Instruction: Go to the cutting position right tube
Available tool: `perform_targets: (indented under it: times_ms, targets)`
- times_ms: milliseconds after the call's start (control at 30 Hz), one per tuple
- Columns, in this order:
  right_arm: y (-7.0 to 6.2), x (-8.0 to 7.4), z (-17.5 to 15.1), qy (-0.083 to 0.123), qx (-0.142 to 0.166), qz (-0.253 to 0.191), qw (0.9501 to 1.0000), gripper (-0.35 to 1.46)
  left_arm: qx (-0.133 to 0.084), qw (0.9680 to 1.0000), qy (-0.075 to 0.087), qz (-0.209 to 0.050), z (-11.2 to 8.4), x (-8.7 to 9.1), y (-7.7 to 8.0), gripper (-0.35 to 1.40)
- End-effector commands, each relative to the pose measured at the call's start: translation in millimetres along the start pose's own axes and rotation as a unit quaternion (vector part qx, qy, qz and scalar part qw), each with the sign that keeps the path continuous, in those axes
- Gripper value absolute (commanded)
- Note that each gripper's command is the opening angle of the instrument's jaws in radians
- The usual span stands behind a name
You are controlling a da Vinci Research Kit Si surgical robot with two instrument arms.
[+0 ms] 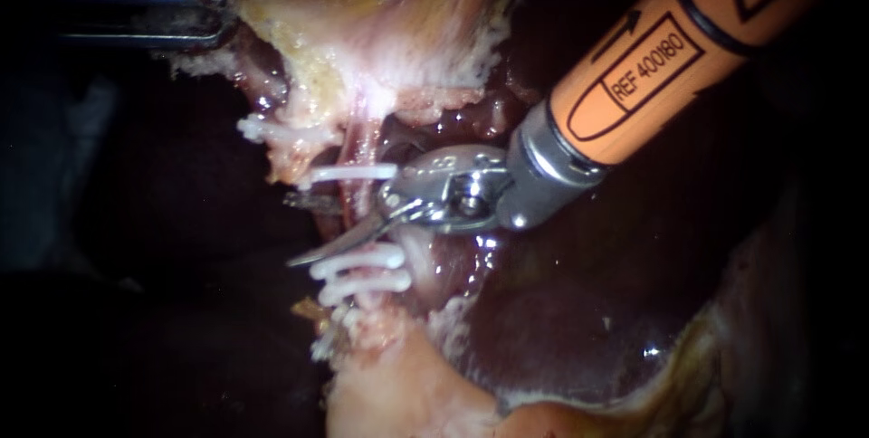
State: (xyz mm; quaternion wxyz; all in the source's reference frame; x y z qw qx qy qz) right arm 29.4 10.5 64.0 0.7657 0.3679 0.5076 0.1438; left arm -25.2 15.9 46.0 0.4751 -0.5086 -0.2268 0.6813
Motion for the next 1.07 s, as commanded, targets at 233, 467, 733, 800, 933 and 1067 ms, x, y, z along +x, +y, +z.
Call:
perform_targets:
  times_ms: [233,467,733,800,933,1067]
  targets:
    - [-1.5,0.6,-0.2,0.006,0.005,0.0,1.0,1.23,0.0,1.0,0.0,0.0,0.0,0.0,0.0,-0.35]
    - [-4.7,2.9,-0.4,0.017,0.026,0.001,0.9995,1.21,0.0,1.0,0.0,0.0,0.0,0.0,0.0,-0.35]
    - [-5.8,4.1,-0.8,0.02,0.031,0.003,0.9993,1.21,0.0,1.0,0.0,0.0,0.0,0.0,0.0,-0.35]
    - [-5.7,4.0,-0.8,0.02,0.031,0.003,0.9993,1.21,0.0,1.0,0.0,0.0,0.0,0.0,0.0,-0.35]
    - [-5.6,4.0,-0.9,0.02,0.031,0.003,0.9993,1.21,0.0,1.0,0.0,0.0,0.0,0.0,0.0,-0.35]
    - [-5.6,4.0,-0.9,0.02,0.031,0.003,0.9993,1.21,0.0,1.0,0.0,0.0,0.0,0.0,-0.1,-0.35]
